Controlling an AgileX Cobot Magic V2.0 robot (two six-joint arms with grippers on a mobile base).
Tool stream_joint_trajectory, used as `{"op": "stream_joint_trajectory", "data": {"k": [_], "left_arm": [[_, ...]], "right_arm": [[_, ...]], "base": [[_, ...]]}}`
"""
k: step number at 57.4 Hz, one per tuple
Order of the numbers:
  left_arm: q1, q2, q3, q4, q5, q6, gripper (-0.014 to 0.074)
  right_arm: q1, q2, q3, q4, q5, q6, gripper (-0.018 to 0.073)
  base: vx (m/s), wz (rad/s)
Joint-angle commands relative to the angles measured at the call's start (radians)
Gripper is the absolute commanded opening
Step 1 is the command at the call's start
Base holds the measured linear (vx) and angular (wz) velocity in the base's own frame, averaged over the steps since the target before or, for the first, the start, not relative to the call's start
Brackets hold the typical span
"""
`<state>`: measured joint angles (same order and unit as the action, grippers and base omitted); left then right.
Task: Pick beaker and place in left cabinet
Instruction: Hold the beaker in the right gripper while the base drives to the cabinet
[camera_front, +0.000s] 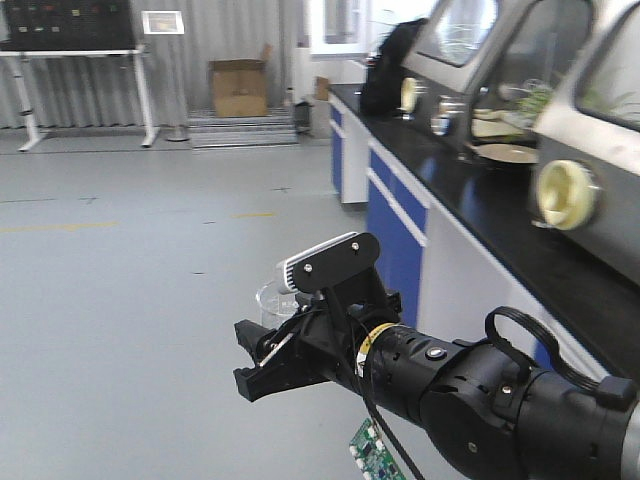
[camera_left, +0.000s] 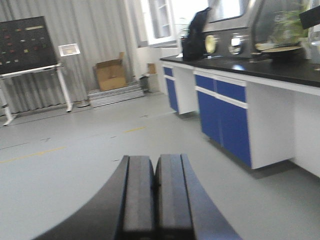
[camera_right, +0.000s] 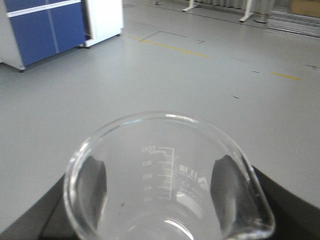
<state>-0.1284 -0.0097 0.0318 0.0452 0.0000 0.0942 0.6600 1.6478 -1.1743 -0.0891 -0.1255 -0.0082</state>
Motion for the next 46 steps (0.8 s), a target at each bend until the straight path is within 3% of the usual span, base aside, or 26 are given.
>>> {"op": "stream_joint_trajectory", "data": {"k": [1, 20, 46], "left_arm": [[-0.001, -0.019, 0.016, -0.003, -0.075, -0.003, 0.0001], [-0.001, -0.019, 0.016, -0.003, -0.075, -0.003, 0.0001], [-0.001, -0.019, 0.016, -0.003, -0.075, -0.003, 0.0001]], "right_arm": [[-0.001, -0.046, -0.033, 0.002, -0.087, -0.004, -0.0009], [-0.001, -0.046, -0.033, 0.002, -0.083, -0.004, -0.0009], [-0.001, -0.046, -0.033, 0.002, -0.079, -0.004, -0.0009]], "base": [[0.25, 0.50], [0.32, 0.35], [0.47, 0.04]]}}
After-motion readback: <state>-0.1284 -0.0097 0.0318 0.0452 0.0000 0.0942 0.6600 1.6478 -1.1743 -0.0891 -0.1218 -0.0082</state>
